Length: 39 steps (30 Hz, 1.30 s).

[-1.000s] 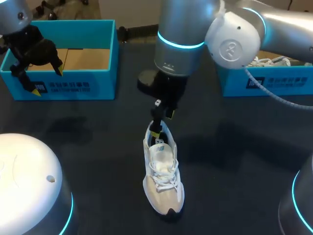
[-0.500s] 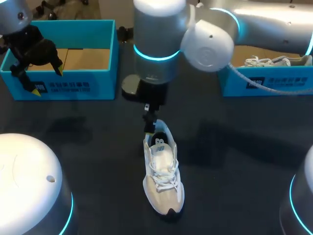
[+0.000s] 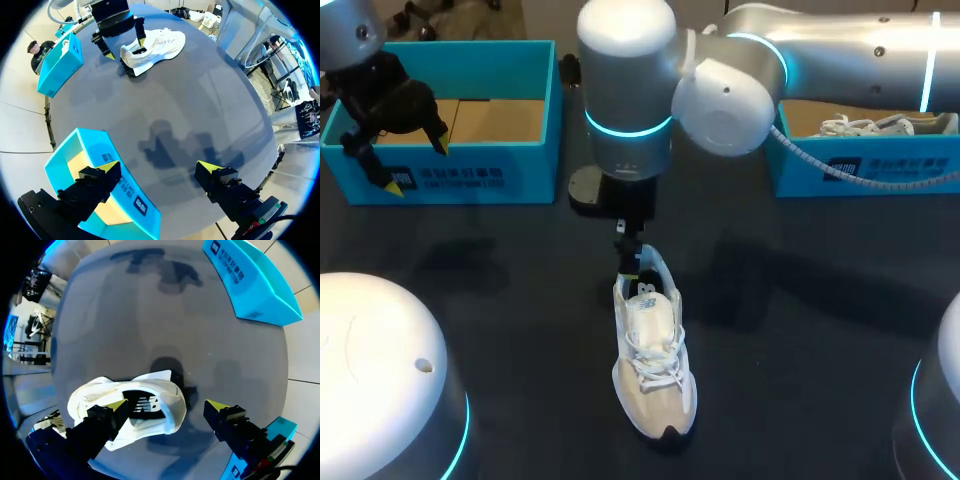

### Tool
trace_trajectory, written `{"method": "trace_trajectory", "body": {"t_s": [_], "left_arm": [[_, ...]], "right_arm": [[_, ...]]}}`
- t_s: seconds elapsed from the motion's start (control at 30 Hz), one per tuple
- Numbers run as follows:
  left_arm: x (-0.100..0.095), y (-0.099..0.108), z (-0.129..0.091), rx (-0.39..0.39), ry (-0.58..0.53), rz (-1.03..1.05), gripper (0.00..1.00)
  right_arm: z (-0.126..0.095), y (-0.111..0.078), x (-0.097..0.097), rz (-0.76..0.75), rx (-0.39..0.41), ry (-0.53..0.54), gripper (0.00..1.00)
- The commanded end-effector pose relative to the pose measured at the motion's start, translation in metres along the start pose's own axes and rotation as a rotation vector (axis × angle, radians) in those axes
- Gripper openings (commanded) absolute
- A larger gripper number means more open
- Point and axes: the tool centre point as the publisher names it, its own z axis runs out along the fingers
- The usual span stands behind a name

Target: Take the shoe out of the shoebox, open the shoe tongue, remove and reinsert the insole, then place the shoe into the shoebox

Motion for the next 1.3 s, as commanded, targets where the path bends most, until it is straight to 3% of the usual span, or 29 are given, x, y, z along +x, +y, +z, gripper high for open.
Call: {"method": "trace_trajectory", "body": {"t_s": [0.03, 0.67, 0.8, 0.9, 0.93, 1.0, 1.03, 1.1, 1.3], "left_arm": [[0.0, 0.0, 0.0, -0.001, 0.001, 0.001, 1.0], [0.0, 0.0, 0.0, -0.001, 0.001, 0.001, 1.0], [0.0, 0.0, 0.0, -0.001, 0.001, 0.001, 1.0], [0.0, 0.0, 0.0, -0.001, 0.001, 0.001, 1.0], [0.0, 0.0, 0.0, -0.001, 0.001, 0.001, 1.0], [0.0, 0.0, 0.0, -0.001, 0.001, 0.001, 1.0], [0.0, 0.0, 0.0, -0.001, 0.001, 0.001, 1.0], [0.0, 0.0, 0.0, -0.001, 0.001, 0.001, 1.0], [0.0, 0.0, 0.0, -0.001, 0.001, 0.001, 1.0]], "right_arm": [[0.014, 0.0, -0.005, -0.008, 0.001, 0.009, 1.0], [0.046, -0.012, -0.02, 0.008, -0.008, 0.043, 0.97], [0.054, -0.017, -0.022, 0.021, -0.003, 0.054, 0.78], [0.056, -0.021, -0.023, 0.024, -0.008, 0.059, 0.74], [0.056, -0.022, -0.023, 0.025, -0.012, 0.059, 0.66], [0.055, -0.023, -0.022, 0.025, -0.013, 0.058, 0.37], [0.055, -0.023, -0.022, 0.025, -0.013, 0.058, 0.29], [0.056, -0.023, -0.021, 0.02, -0.009, 0.058, 0.0], [0.048, -0.023, -0.018, 0.012, -0.014, 0.038, 0.0]]}}
